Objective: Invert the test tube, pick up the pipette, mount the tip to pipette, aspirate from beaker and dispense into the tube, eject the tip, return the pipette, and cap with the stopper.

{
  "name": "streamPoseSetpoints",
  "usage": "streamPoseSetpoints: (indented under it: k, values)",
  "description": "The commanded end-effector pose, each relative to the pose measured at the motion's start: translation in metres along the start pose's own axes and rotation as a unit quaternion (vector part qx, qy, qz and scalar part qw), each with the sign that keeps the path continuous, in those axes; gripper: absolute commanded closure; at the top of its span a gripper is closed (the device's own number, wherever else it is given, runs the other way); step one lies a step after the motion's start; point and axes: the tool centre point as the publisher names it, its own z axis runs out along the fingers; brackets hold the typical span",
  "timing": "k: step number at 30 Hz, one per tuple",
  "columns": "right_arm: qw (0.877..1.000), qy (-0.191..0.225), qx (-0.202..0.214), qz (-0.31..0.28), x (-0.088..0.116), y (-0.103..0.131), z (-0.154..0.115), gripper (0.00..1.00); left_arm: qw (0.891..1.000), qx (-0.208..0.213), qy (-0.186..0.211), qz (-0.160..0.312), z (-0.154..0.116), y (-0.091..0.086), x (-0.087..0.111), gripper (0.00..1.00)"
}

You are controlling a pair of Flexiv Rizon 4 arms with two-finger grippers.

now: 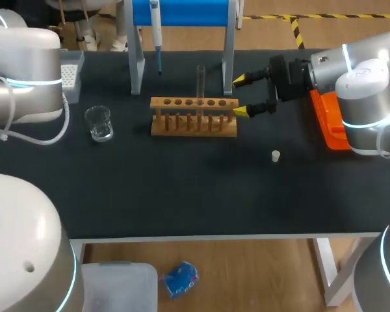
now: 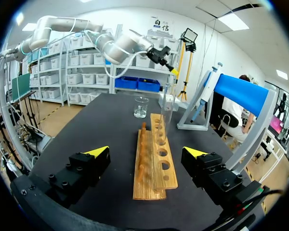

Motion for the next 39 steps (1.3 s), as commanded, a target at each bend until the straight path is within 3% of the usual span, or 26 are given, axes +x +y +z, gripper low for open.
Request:
streamPoseSetpoints:
  k: [1, 2, 4, 23, 26, 32, 36, 39]
  values:
    - [1.0, 0.001, 0.001, 0.0, 0.0, 0.0, 0.0, 0.0, 0.984, -0.017, 0.153, 0.086, -0.074, -0.011, 0.043, 1.0]
    - [1.0, 0.001, 0.001, 0.0, 0.0, 0.0, 0.0, 0.0, 0.978, -0.011, 0.186, 0.091, -0.082, -0.012, 0.06, 1.0]
    - [1.0, 0.001, 0.001, 0.0, 0.0, 0.0, 0.0, 0.0, 0.971, -0.02, 0.212, 0.112, -0.091, -0.011, 0.081, 1.0]
    - [1.0, 0.001, 0.001, 0.0, 0.0, 0.0, 0.0, 0.0, 0.969, -0.02, 0.223, 0.103, -0.086, -0.009, 0.08, 1.0]
    - [1.0, 0.001, 0.001, 0.0, 0.0, 0.0, 0.0, 0.0, 0.945, -0.043, 0.281, 0.161, -0.082, -0.025, 0.109, 1.0]
    - [1.0, 0.001, 0.001, 0.0, 0.0, 0.0, 0.0, 0.0, 0.899, -0.043, 0.362, 0.241, -0.102, -0.049, 0.18, 1.0]
    - [1.0, 0.001, 0.001, 0.0, 0.0, 0.0, 0.0, 0.0, 0.88, -0.042, 0.392, 0.265, -0.118, -0.058, 0.217, 1.0]
    - [0.999, 0.007, -0.045, -0.007, 0.026, 0.005, -0.013, 0.0, 0.866, -0.044, 0.41, 0.283, -0.126, -0.063, 0.241, 1.0]
